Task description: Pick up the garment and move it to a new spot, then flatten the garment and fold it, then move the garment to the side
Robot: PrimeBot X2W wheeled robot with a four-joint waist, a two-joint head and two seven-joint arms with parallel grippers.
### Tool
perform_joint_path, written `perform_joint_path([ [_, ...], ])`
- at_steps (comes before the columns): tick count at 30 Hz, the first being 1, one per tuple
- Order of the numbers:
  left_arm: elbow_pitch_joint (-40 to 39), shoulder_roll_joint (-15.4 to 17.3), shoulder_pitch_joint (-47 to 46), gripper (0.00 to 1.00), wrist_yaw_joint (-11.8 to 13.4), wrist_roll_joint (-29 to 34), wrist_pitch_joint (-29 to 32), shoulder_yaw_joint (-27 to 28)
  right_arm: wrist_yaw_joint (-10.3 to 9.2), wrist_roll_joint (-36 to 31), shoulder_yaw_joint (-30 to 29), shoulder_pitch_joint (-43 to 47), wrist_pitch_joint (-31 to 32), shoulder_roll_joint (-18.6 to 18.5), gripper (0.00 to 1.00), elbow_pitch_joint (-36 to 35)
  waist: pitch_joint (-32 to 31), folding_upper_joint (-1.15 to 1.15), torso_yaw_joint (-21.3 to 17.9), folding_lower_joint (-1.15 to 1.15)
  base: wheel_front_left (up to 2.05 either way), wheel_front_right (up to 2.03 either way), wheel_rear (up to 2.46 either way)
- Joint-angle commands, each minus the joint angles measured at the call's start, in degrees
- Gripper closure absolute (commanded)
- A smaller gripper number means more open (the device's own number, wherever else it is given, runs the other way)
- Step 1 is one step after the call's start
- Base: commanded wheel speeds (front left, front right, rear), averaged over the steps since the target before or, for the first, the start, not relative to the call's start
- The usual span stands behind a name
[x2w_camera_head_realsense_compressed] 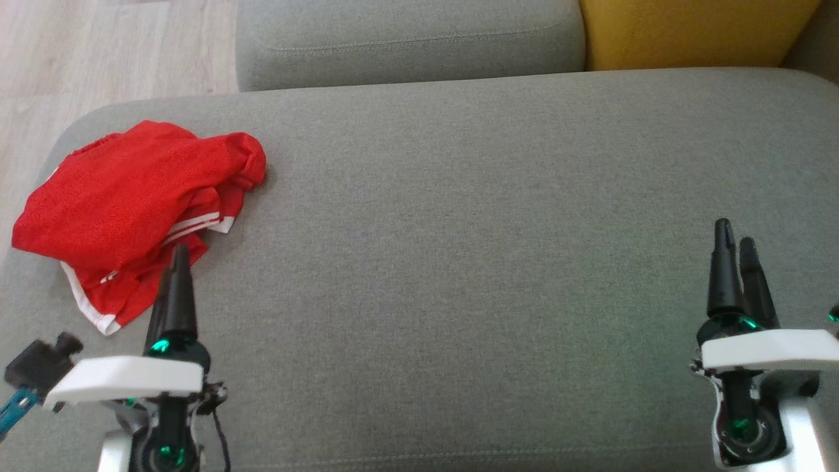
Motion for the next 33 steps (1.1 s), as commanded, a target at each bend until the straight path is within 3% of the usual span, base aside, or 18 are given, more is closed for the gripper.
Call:
perform_joint_path([
  [1,-3.1,0.8,-3.5,0.00,0.3,2.8,-0.8,0.1,-0.02,-3.1,1.2,-3.0,-0.9,-0.3,0.00,-2.8,0.1,0.00,-0.1,0.00,0.00,0.00,0.00],
  [14,-4.0,1.9,-3.9,0.00,2.4,22.7,-3.0,-6.7,-0.02,-18.6,4.0,-3.4,-3.1,-0.4,0.00,-2.7,0.4,0.00,-0.8,0.00,0.00,0.00,0.00],
  [20,-4.1,4.5,-5.0,0.00,7.2,29.8,-4.0,-11.6,-0.03,-24.8,4.3,-3.5,-4.1,-0.4,0.00,-3.4,0.7,0.00,-1.1,0.00,0.00,0.00,0.00],
  [33,-3.5,9.5,-7.3,0.00,16.0,38.0,-6.0,-20.0,-0.03,-34.2,4.8,-3.8,-6.1,-0.4,0.00,-3.1,0.9,0.00,-1.6,0.00,0.00,0.00,0.00],
])
